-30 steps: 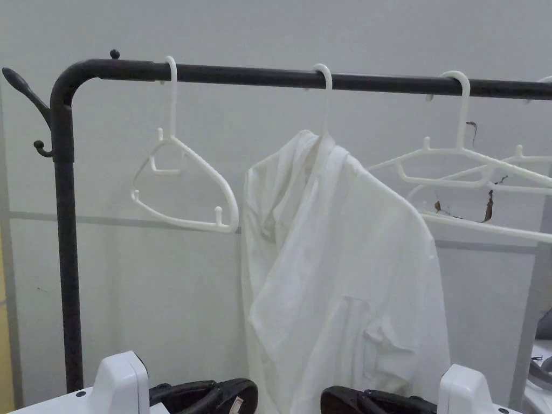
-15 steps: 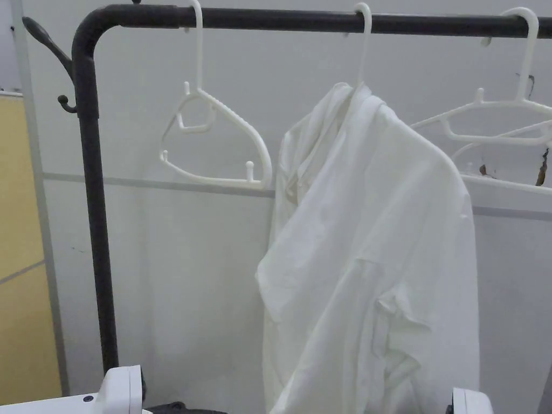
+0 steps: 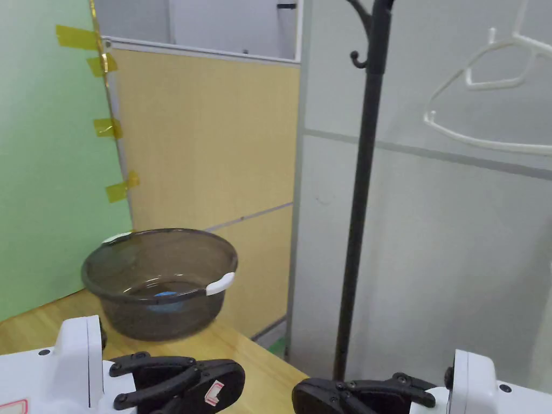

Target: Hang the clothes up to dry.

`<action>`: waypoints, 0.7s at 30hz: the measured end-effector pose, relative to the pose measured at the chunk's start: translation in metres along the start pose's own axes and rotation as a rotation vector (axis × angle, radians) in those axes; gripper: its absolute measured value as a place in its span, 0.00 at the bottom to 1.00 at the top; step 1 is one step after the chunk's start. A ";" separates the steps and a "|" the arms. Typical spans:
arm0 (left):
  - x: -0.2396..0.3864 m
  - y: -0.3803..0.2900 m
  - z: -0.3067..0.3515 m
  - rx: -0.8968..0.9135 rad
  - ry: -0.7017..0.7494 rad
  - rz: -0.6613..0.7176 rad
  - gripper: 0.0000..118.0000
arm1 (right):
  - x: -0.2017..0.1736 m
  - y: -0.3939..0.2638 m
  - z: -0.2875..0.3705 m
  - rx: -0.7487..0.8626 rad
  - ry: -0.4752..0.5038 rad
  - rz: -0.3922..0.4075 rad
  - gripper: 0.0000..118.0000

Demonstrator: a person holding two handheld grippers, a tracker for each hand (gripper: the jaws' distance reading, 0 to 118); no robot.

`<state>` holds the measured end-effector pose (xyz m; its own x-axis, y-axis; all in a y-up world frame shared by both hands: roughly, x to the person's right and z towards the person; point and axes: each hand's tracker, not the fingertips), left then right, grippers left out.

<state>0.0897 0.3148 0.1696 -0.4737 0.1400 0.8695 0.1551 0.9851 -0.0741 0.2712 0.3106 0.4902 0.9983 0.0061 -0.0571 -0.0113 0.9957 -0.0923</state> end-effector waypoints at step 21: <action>0.121 -0.066 0.212 0.119 0.932 0.098 0.01 | -0.070 -0.005 -0.280 -0.017 0.793 -0.010 0.00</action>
<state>-0.1619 0.2879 0.1760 0.4286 0.1375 0.8929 0.0437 0.9840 -0.1725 0.1860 0.2796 0.2160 0.6607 -0.0771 -0.7467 -0.0096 0.9938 -0.1111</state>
